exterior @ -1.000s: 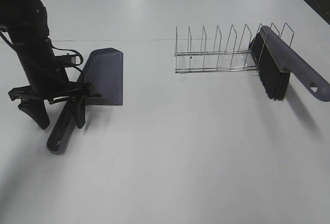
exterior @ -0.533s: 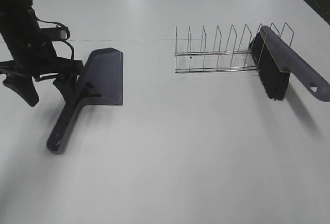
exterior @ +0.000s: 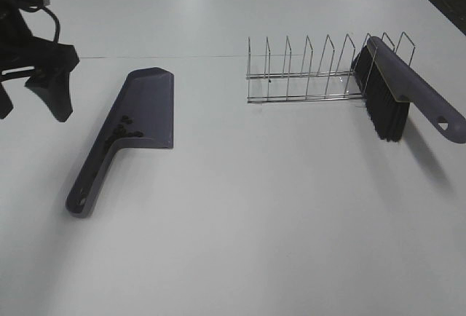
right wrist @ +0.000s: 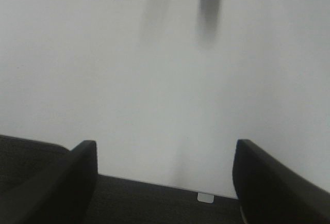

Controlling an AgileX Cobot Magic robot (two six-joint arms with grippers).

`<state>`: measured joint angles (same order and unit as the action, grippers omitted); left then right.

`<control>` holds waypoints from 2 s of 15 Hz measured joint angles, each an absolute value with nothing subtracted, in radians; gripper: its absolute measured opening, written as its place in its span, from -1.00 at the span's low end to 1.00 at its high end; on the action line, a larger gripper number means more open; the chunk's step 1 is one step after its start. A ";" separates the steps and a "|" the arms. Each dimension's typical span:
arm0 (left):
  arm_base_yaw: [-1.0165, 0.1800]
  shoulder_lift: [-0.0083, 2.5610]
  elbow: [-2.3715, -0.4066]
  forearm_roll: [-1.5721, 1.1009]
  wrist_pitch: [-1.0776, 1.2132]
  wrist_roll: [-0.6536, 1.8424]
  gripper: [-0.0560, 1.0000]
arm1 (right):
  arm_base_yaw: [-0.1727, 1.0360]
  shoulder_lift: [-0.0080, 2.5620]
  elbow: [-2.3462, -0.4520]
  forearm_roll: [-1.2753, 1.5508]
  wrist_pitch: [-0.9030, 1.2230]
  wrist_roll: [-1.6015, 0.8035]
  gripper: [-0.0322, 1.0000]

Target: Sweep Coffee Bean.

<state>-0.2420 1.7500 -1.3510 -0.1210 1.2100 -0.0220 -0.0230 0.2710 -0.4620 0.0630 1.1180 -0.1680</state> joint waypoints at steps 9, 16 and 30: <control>-0.242 1.281 -0.834 -0.094 1.042 -0.051 0.49 | -0.023 0.271 -0.462 0.074 1.115 -0.165 0.30; -0.242 0.820 -0.572 -0.062 1.064 -0.045 0.49 | -0.023 0.271 -0.462 0.074 1.115 -0.149 0.30; -0.242 0.042 -0.521 -0.020 1.072 -0.019 0.49 | -0.023 -0.004 -0.460 0.075 1.113 -0.148 0.30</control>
